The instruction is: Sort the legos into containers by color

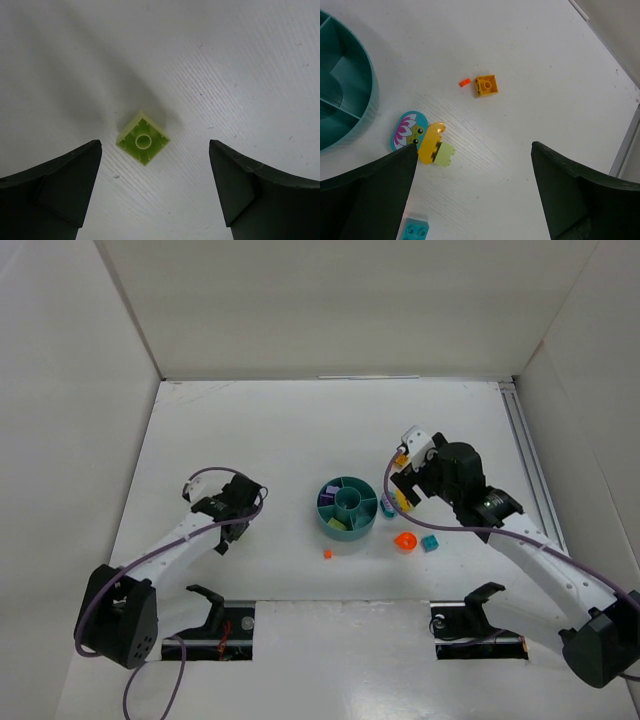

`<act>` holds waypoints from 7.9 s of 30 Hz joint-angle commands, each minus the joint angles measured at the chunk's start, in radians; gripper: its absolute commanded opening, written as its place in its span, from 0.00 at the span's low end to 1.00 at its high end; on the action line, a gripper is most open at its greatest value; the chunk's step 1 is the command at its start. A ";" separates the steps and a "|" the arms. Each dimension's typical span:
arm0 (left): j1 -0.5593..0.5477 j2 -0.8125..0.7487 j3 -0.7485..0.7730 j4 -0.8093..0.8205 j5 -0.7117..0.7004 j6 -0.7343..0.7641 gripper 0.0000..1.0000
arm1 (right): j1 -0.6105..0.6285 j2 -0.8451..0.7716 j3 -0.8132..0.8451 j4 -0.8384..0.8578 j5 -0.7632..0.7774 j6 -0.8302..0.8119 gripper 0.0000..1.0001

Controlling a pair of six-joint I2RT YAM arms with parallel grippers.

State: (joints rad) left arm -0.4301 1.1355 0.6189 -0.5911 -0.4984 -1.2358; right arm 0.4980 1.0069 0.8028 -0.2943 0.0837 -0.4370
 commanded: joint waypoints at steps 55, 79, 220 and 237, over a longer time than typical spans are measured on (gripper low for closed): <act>-0.602 0.024 0.100 0.821 0.210 0.662 0.37 | -0.095 -0.117 -0.050 0.018 -0.059 0.011 1.00; -0.682 0.113 0.143 0.685 -0.009 0.656 0.59 | -0.104 -0.128 -0.060 0.018 -0.068 0.001 1.00; -0.216 -0.267 -0.099 0.435 0.239 0.461 1.00 | 0.553 0.322 0.125 0.276 0.037 -0.006 0.49; -0.542 -0.131 -0.128 0.525 0.308 0.460 0.96 | 0.553 -0.129 0.012 0.075 0.509 0.181 1.00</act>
State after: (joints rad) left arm -0.8883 0.9588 0.4664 -0.0948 -0.1352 -0.7464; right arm 1.0485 0.9325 0.8291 -0.1268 0.3744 -0.3531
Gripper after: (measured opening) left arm 0.966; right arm 0.995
